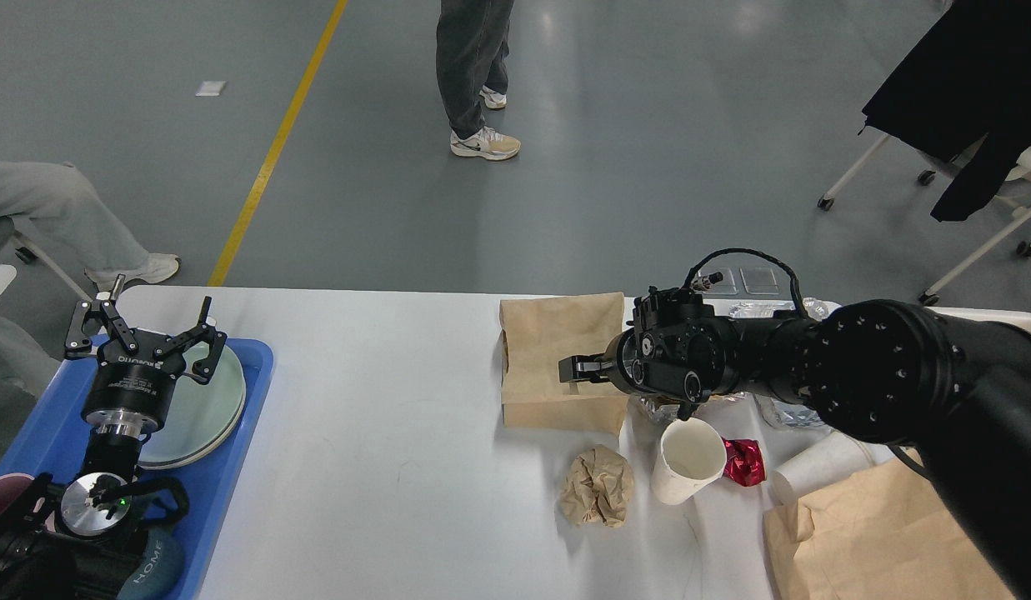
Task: Tidy desktop
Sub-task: 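Lower the right gripper and grasp the brown paper bag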
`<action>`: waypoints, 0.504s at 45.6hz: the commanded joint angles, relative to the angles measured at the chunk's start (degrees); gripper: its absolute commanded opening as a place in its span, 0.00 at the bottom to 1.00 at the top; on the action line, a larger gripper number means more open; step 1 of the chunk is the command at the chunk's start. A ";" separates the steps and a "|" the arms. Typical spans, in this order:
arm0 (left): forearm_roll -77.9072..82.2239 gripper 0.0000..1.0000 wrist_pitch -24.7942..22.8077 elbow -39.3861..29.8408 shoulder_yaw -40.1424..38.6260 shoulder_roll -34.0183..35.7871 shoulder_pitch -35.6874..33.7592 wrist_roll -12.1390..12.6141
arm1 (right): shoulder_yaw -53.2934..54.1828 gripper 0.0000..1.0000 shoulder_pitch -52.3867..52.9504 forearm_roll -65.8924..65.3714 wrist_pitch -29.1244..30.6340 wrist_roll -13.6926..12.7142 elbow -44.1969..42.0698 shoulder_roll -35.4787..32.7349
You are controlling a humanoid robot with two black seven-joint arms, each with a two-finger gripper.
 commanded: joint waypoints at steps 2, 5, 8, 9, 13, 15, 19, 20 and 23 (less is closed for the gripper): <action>0.00 0.96 0.00 0.01 0.00 0.00 0.01 0.00 | 1.15 0.93 -1.76 0.36 -1.38 0.01 -0.72 0.45; 0.00 0.96 0.00 0.01 0.00 0.00 0.01 0.00 | 1.33 0.93 -2.64 0.36 -2.52 0.09 -0.98 0.80; 0.00 0.96 0.00 0.01 0.00 0.00 0.01 0.00 | 1.41 0.93 -3.43 0.36 -4.37 0.18 -1.42 0.80; 0.00 0.96 0.00 0.01 0.00 0.00 0.01 0.00 | 1.41 0.93 -3.70 0.36 -4.98 0.18 -1.77 0.80; 0.00 0.96 0.00 0.01 0.00 0.00 0.01 0.00 | 1.68 0.93 -4.75 0.36 -7.44 0.18 -3.09 0.89; 0.00 0.96 0.00 0.01 0.00 0.00 0.01 0.00 | 2.12 0.93 -5.10 0.36 -7.89 0.18 -3.70 1.06; 0.00 0.96 0.00 0.01 0.00 0.00 0.01 0.00 | 2.64 0.92 -5.98 0.36 -8.07 0.18 -4.32 1.68; 0.00 0.96 0.00 0.01 0.00 0.00 0.01 0.00 | 2.73 0.89 -6.16 0.36 -8.15 0.18 -4.41 1.68; 0.00 0.96 0.00 0.01 0.00 0.00 0.01 0.00 | 2.73 0.66 -6.25 0.45 -8.06 0.18 -4.15 1.76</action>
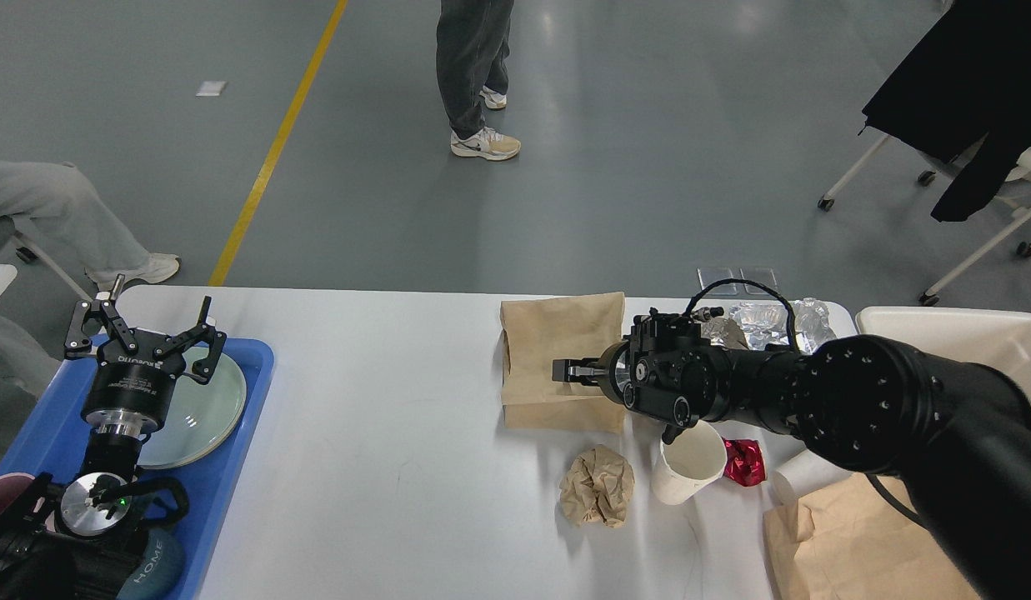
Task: Tidy desktop
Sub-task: 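Lower the right gripper and grasp the brown paper bag, then lift the paper bag with the right gripper and carry it to the white bin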
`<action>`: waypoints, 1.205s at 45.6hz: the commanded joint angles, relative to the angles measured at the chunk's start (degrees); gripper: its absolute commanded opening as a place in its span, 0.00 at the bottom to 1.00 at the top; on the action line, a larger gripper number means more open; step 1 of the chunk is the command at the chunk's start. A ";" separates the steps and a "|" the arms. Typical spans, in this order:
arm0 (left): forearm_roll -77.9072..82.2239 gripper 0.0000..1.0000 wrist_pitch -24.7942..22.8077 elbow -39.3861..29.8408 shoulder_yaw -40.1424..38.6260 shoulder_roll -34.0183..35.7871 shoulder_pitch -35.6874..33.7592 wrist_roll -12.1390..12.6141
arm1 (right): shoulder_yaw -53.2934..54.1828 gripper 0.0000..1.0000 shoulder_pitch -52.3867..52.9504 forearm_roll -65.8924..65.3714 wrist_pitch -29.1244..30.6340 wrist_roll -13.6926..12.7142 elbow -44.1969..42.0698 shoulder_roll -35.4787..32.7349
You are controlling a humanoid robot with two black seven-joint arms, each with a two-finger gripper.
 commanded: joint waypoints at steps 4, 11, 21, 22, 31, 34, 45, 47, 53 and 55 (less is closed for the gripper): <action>0.00 0.96 0.00 0.00 0.00 0.00 0.01 0.00 | 0.30 0.40 -1.13 0.08 -0.10 0.00 0.11 0.43; 0.00 0.96 0.00 0.00 0.00 0.00 0.01 0.00 | 0.30 0.18 -1.22 0.08 -0.10 -0.09 0.20 0.43; 0.00 0.96 0.00 0.00 0.00 0.00 0.01 0.00 | 0.57 0.00 -1.30 0.51 0.16 -0.27 0.55 0.52; 0.00 0.96 0.00 0.00 0.00 0.00 0.01 0.00 | 0.57 0.00 -1.30 0.60 0.43 -0.27 0.73 0.52; 0.00 0.96 0.00 -0.09 0.00 0.00 0.01 0.00 | 0.74 0.00 -1.13 0.87 0.43 -0.18 2.14 0.52; 0.00 0.96 0.00 -0.09 0.00 0.00 0.01 0.00 | 1.27 0.00 -0.95 0.87 0.52 -0.18 2.40 0.60; 0.00 0.96 0.00 -0.09 0.00 0.00 0.01 0.00 | 2.59 0.00 2.55 3.85 1.57 -0.18 5.82 0.78; 0.00 0.96 0.00 -0.09 0.00 0.00 0.01 0.00 | 2.50 0.00 4.92 5.60 2.97 -0.18 8.01 0.17; 0.00 0.96 0.00 -0.09 0.00 0.00 0.01 0.00 | 1.10 0.00 13.80 10.35 6.93 -0.18 15.22 -3.52; 0.00 0.96 0.00 -0.09 0.00 0.00 0.01 0.00 | 0.57 0.00 16.35 10.62 8.33 -0.18 17.59 -4.66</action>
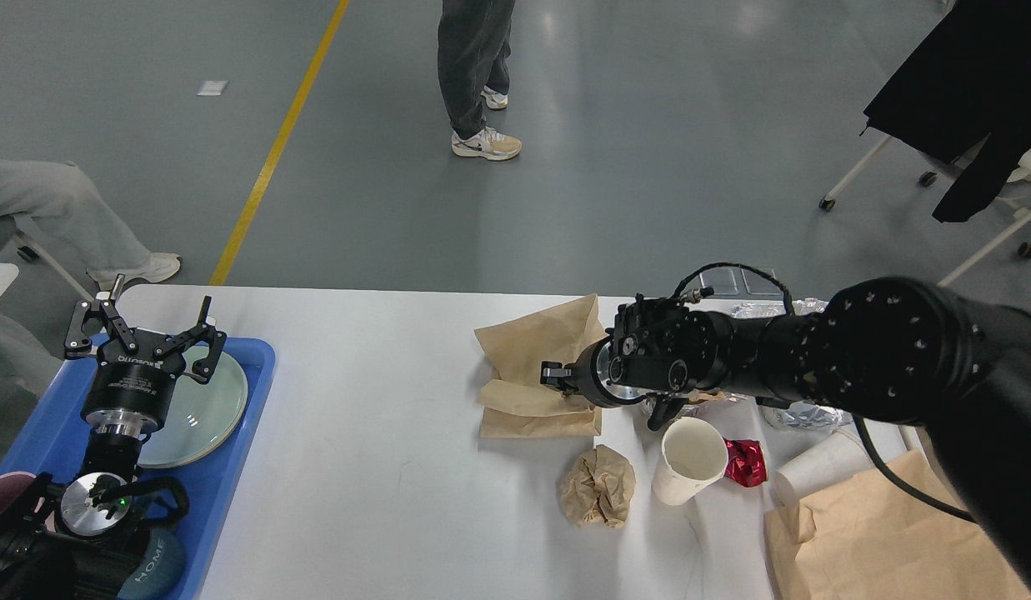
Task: Tidy desktop
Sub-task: 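Lift the paper bag with the right gripper and carry it to the white bin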
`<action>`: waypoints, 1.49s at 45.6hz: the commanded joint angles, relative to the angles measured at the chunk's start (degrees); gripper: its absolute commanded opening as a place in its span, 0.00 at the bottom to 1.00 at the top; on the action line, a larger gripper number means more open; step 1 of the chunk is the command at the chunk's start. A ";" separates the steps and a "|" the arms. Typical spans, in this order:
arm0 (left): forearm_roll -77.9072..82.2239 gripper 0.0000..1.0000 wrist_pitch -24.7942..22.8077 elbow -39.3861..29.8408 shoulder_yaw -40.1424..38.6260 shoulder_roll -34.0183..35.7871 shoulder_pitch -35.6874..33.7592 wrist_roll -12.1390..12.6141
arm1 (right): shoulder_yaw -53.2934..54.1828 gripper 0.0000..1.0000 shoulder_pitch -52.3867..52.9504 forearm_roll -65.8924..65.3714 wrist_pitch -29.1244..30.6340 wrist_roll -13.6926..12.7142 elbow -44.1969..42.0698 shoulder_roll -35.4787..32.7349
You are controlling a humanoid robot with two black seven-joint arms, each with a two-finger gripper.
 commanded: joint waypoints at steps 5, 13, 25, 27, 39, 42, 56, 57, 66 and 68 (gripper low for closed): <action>0.01 0.96 0.00 0.01 0.00 0.00 0.00 0.00 | -3.90 0.00 13.58 3.37 7.50 0.03 10.48 -5.04; -0.08 0.96 0.00 0.01 0.00 0.00 0.00 0.00 | -8.47 0.00 25.53 7.77 17.61 0.03 17.43 -7.94; -0.08 0.96 0.00 0.10 0.00 0.09 0.00 0.00 | -13.74 0.00 45.57 8.30 31.06 0.03 26.30 -14.00; 0.01 0.96 0.00 0.01 0.00 0.00 0.09 0.00 | -15.23 0.00 48.65 8.30 32.73 0.11 27.71 -15.32; 0.01 0.96 0.00 0.10 0.00 0.09 0.00 0.00 | -31.48 0.00 65.36 7.42 40.56 6.25 37.29 -19.20; -0.08 0.96 0.00 0.01 0.00 0.00 0.09 0.00 | -36.23 0.00 65.89 6.46 40.65 11.26 38.17 -18.58; 0.01 0.96 0.00 0.10 0.00 0.09 0.09 0.00 | -44.94 0.00 65.10 2.24 35.74 13.74 38.00 -22.09; 0.01 0.96 0.00 0.10 0.00 0.09 0.09 0.00 | -46.08 0.00 64.84 1.71 34.86 13.48 37.91 -22.62; -0.08 0.96 0.09 0.10 0.00 0.00 0.09 0.00 | -51.45 0.00 56.15 -5.05 31.33 13.12 29.23 -35.78; -0.08 0.96 0.00 0.10 0.00 0.09 0.09 0.00 | -51.28 0.00 52.64 -6.38 31.25 12.69 25.62 -40.09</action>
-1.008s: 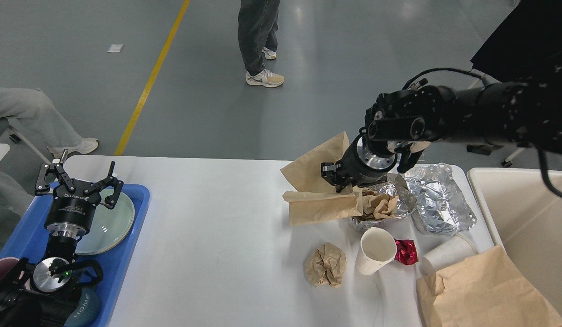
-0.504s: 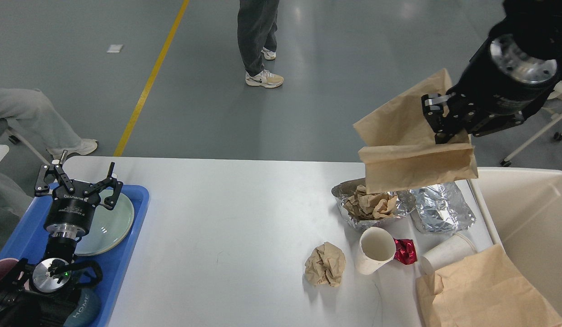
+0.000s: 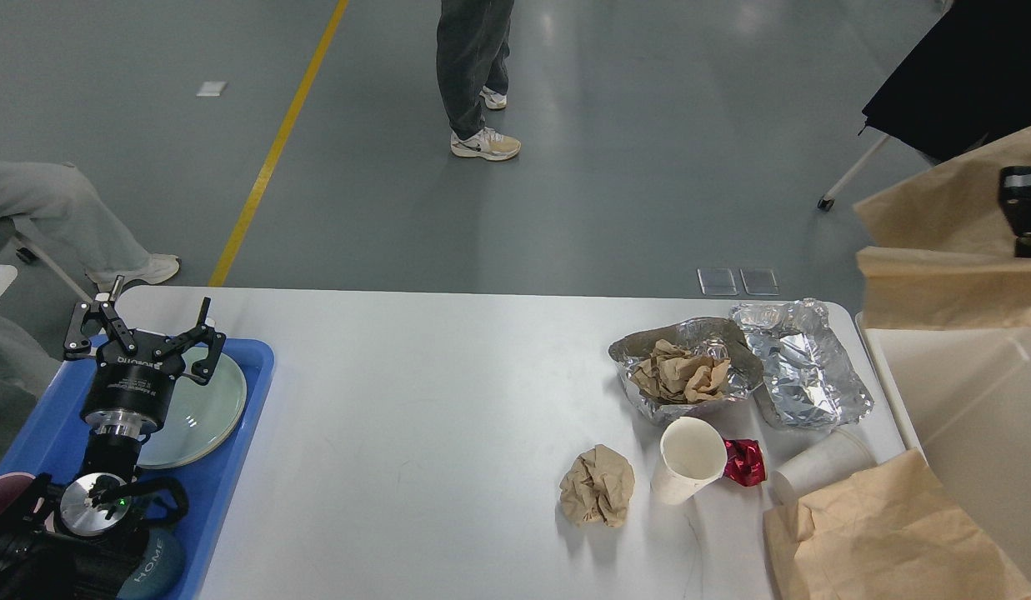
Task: Tidy desktop
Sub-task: 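Lift the paper bag with the right gripper and carry it to the white bin, then release the paper bag into the bin and withdraw the right gripper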
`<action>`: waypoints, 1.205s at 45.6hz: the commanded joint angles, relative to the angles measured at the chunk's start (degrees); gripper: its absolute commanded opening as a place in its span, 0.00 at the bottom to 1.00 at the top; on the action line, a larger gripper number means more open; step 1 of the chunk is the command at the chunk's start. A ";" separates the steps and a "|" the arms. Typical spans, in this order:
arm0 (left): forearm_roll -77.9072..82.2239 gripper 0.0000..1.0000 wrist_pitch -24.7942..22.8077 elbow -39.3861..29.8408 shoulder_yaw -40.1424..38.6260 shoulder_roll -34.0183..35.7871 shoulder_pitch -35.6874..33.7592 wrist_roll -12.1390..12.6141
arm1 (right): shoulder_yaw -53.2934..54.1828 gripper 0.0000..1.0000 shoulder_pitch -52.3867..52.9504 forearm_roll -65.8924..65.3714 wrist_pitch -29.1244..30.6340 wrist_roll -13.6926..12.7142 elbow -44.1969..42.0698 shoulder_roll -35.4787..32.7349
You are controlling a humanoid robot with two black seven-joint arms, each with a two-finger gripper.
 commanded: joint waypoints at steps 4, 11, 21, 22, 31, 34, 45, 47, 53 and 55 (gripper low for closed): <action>-0.03 0.96 0.00 0.00 0.00 -0.04 0.02 0.00 | 0.50 0.00 -15.06 -4.37 -1.85 -1.73 -15.19 -15.37; -0.03 0.96 0.00 0.00 0.00 0.05 0.02 0.00 | 6.90 0.00 -31.40 -4.28 -6.85 -1.82 -23.91 -19.86; -0.03 0.96 0.00 0.00 0.00 -0.04 0.02 0.00 | 21.14 0.00 -59.35 -3.23 -22.05 -1.99 -35.06 -19.61; 0.06 0.96 0.00 0.00 0.00 -0.04 0.02 0.00 | 22.89 0.00 -61.81 -3.14 -23.20 -2.08 -36.29 -19.34; 0.06 0.96 0.00 0.00 0.00 -0.04 -0.07 0.00 | 35.56 0.00 -84.84 -3.23 -29.71 -4.19 -52.63 -13.28; -0.03 0.96 0.00 0.00 0.00 -0.04 0.02 0.00 | 38.20 0.00 -91.87 -3.23 -30.33 -4.37 -59.92 -10.21; 0.06 0.96 0.00 0.00 0.00 -0.04 -0.07 0.00 | 43.65 0.00 -107.18 -3.23 -30.50 -5.77 -78.05 -2.12; -0.03 0.96 0.00 0.00 0.00 -0.04 -0.07 0.00 | 43.65 0.00 -107.71 -3.23 -31.11 -5.86 -78.23 -1.85; 0.06 0.96 0.00 0.00 0.00 -0.04 -0.07 0.00 | 43.74 0.00 -108.77 -3.23 -33.67 -6.12 -78.23 -1.67; -0.03 0.96 0.00 0.00 0.00 -0.04 -0.07 0.00 | 43.92 0.00 -108.94 -3.23 -33.84 -6.12 -78.23 -1.41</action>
